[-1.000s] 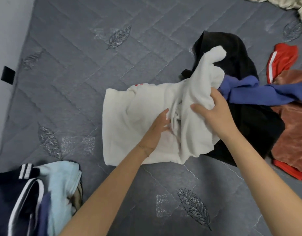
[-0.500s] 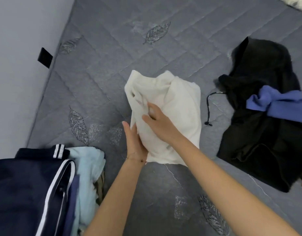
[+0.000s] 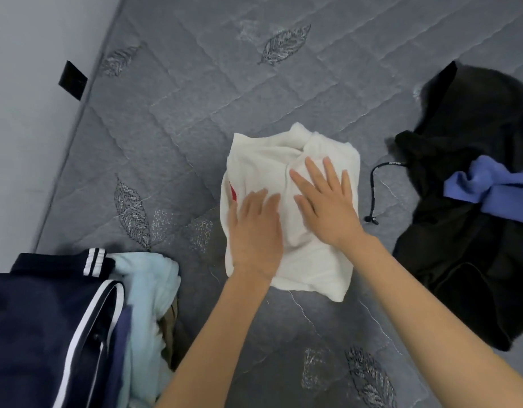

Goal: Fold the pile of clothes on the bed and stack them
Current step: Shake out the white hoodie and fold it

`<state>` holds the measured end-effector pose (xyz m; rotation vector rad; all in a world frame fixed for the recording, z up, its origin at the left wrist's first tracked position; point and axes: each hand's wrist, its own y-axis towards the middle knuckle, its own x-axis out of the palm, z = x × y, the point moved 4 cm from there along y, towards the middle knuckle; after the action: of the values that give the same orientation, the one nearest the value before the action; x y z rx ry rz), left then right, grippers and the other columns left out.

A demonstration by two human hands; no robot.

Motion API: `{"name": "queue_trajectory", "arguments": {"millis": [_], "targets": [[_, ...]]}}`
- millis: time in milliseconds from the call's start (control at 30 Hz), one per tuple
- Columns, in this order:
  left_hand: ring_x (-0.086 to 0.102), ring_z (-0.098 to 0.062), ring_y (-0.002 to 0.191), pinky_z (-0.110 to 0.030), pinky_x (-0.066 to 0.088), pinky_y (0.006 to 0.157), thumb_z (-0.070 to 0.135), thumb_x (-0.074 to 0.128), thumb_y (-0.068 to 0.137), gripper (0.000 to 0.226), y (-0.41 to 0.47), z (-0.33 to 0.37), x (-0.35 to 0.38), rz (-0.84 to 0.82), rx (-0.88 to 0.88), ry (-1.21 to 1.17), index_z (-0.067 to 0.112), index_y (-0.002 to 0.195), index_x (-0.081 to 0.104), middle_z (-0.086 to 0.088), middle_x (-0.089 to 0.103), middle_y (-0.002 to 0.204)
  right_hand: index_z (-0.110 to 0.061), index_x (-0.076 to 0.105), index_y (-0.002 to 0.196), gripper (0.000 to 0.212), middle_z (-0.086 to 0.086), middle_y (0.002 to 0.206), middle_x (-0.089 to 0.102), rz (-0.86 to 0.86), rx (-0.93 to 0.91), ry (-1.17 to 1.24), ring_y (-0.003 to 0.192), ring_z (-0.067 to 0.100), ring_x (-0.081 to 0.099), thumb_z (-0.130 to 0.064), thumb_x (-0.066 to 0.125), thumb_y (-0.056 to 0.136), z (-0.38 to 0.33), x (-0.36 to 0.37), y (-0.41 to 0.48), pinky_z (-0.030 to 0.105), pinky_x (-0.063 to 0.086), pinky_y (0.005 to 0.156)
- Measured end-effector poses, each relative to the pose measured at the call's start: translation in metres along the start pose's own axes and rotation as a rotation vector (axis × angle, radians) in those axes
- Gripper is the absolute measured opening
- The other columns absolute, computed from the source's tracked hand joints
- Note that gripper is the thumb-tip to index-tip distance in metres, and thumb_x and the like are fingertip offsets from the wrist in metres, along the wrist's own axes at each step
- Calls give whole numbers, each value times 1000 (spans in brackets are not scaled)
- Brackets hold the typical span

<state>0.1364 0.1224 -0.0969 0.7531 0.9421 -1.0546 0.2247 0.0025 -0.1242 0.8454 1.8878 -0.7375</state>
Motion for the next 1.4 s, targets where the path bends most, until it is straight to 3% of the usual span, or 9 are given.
{"name": "queue_trajectory", "arguments": {"millis": [300, 467, 600, 800, 900, 967, 1133, 1267, 1400], "targets": [[14, -26, 147, -50, 12, 116, 60, -7, 88, 62, -42, -77, 65, -334, -210, 326, 38, 145, -21, -2, 10, 160, -35, 13, 152, 65, 0, 162, -4, 44, 67, -10, 148, 24, -11, -61, 26, 95, 25, -19, 38, 47, -12, 115], [38, -30, 137, -50, 28, 112, 39, 3, 103, 52, -23, -58, 50, -106, -183, 276, 21, 148, 24, -8, 39, 150, -38, 6, 152, 67, -1, 162, -8, -141, 109, -113, 147, 26, -14, -66, 21, 93, 25, -1, 55, 50, -11, 115], [40, -29, 134, -46, 29, 111, 44, 26, 99, 56, 16, -25, 45, 42, -207, -37, 11, 142, 40, -9, 44, 146, -29, 32, 148, 50, 4, 160, 15, -80, 41, 63, 148, 23, 7, -44, 35, 101, 23, -13, 70, 46, -6, 117], [48, -35, 105, -43, 45, 80, 35, 47, 95, 39, 54, -51, 47, 76, -628, -243, 3, 116, 54, -15, 52, 117, -13, 49, 137, 44, 7, 133, 57, 73, 194, 263, 123, 27, 48, -35, 46, 99, 49, -32, 84, 37, 29, 105], [50, -29, 89, -41, 45, 72, 25, 45, 99, 21, 50, -60, 47, 59, -602, -215, 5, 96, 54, -9, 52, 99, -15, 66, 97, 28, 5, 93, 66, 79, 176, 220, 91, 28, 56, -39, 51, 95, 49, -33, 84, 33, 34, 83], [46, -18, 76, -37, 43, 67, 22, 43, 99, 19, 51, -65, 34, 169, -614, -277, 7, 89, 51, -4, 50, 93, -30, 48, 63, 32, -8, 62, 49, 183, 175, 294, 66, 19, 44, -30, 57, 94, 46, -42, 83, 32, 30, 70], [41, -11, 68, -30, 33, 64, 24, 39, 99, 18, 65, -83, 0, 345, -747, -348, 17, 84, 46, 3, 52, 81, -32, 22, 54, 53, -7, 49, 26, 385, 129, 322, 50, 8, 31, -22, 55, 94, 27, -51, 90, 32, 27, 67], [48, -20, 74, -31, 33, 65, 32, 42, 99, 23, 66, -103, 15, 165, -752, -222, 13, 90, 52, -1, 57, 89, -24, 46, 59, 40, -6, 69, 45, 223, 154, 145, 77, 22, 48, -31, 47, 98, 26, -33, 110, 36, 31, 83], [53, -33, 91, -43, 43, 77, 14, 44, 96, 18, 53, -97, 24, 176, -591, -125, 8, 105, 58, -12, 55, 108, -29, 54, 131, 40, 2, 135, 49, -37, 166, -34, 130, 25, 35, -47, 37, 99, 37, -14, 121, 41, 17, 110]]}}
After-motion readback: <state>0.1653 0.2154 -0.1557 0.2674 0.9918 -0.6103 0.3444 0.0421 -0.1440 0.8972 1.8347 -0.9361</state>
